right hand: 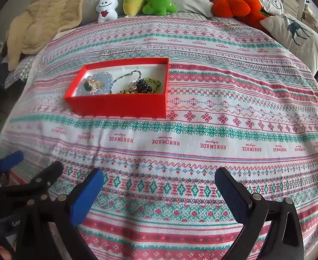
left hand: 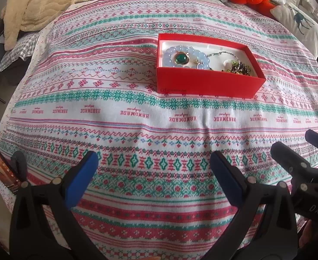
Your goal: Organize jewelry
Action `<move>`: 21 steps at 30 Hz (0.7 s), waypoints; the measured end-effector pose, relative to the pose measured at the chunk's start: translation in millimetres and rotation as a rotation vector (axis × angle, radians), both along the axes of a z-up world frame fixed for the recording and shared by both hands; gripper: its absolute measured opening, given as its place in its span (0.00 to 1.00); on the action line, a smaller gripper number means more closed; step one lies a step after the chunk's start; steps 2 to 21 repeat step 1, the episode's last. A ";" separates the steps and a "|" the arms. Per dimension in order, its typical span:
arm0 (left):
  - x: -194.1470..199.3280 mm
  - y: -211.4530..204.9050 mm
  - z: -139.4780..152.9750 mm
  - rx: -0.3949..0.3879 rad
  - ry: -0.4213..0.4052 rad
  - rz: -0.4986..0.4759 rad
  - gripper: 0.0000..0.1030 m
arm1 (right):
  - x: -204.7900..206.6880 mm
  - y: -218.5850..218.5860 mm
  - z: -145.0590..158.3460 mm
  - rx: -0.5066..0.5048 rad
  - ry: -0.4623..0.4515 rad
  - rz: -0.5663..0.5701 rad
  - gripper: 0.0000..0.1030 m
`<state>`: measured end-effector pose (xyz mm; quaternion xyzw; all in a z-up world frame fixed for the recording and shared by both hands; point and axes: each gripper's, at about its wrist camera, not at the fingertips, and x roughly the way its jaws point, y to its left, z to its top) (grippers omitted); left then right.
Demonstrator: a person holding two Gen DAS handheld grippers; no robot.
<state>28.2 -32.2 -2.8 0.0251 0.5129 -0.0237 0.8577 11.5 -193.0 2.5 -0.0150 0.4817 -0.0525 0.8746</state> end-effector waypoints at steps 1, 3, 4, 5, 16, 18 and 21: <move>3.5 1.9 -5.3 -0.014 -0.017 0.001 0.99 | 1.6 -2.3 -1.3 0.009 -0.012 0.003 1.00; 3.5 1.9 -5.3 -0.014 -0.017 0.001 0.99 | 1.6 -2.3 -1.3 0.009 -0.012 0.003 1.00; 3.5 1.9 -5.3 -0.014 -0.017 0.001 0.99 | 1.6 -2.3 -1.3 0.009 -0.012 0.003 1.00; 3.5 1.9 -5.3 -0.014 -0.017 0.001 0.99 | 1.6 -2.3 -1.3 0.009 -0.012 0.003 1.00; 3.5 1.9 -5.3 -0.014 -0.017 0.001 0.99 | 1.6 -2.3 -1.3 0.009 -0.012 0.003 1.00; 3.5 1.9 -5.3 -0.014 -0.017 0.001 0.99 | 1.6 -2.3 -1.3 0.009 -0.012 0.003 1.00; 3.5 1.9 -5.3 -0.014 -0.017 0.001 0.99 | 1.6 -2.3 -1.3 0.009 -0.012 0.003 1.00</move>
